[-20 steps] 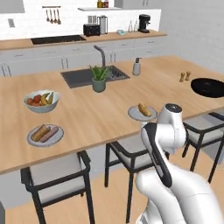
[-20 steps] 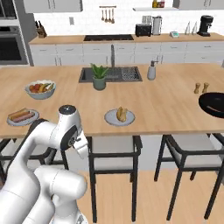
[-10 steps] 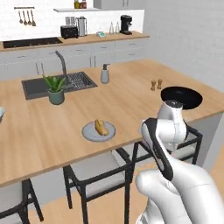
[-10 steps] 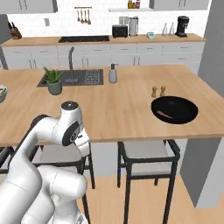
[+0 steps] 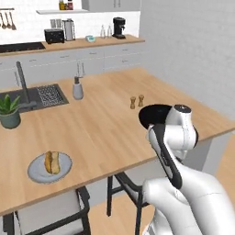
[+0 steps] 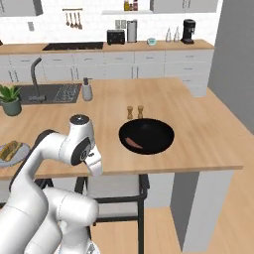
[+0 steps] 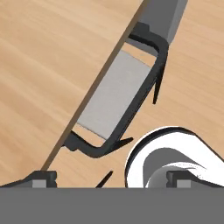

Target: Place one bun and one sausage from the bowl on each plate.

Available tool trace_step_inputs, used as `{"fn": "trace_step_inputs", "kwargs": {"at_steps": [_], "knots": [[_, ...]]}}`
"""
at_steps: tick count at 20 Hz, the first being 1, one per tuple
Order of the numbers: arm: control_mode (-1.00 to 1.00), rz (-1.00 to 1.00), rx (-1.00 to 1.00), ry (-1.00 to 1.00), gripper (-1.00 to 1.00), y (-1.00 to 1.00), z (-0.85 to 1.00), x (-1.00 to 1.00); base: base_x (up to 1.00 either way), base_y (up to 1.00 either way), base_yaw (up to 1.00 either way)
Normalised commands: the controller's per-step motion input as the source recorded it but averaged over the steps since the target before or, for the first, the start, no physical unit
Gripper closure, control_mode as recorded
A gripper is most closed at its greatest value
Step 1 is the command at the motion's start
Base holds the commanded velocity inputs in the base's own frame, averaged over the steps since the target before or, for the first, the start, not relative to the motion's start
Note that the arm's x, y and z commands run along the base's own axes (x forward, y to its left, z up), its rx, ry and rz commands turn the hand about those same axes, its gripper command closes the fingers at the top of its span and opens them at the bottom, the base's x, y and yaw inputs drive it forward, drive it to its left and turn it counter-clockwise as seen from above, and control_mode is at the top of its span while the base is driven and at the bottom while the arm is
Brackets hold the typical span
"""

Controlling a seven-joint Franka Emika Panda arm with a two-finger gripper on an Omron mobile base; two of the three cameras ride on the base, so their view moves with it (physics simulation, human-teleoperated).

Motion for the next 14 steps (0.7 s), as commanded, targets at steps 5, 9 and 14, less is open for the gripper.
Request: {"fn": "trace_step_inputs", "kwargs": {"at_steps": [5,9,14], "knots": [[1.00,0.00,0.00,0.00,-1.00,0.00,0.00,0.00,0.70,-1.00,0.01],[1.00,0.00,0.00,0.00,-1.00,0.00,0.00,0.00,0.36,-1.00,0.02],[1.00,0.00,0.00,0.00,-1.00,0.00,0.00,0.00,0.02,-1.00,-0.04]]}}
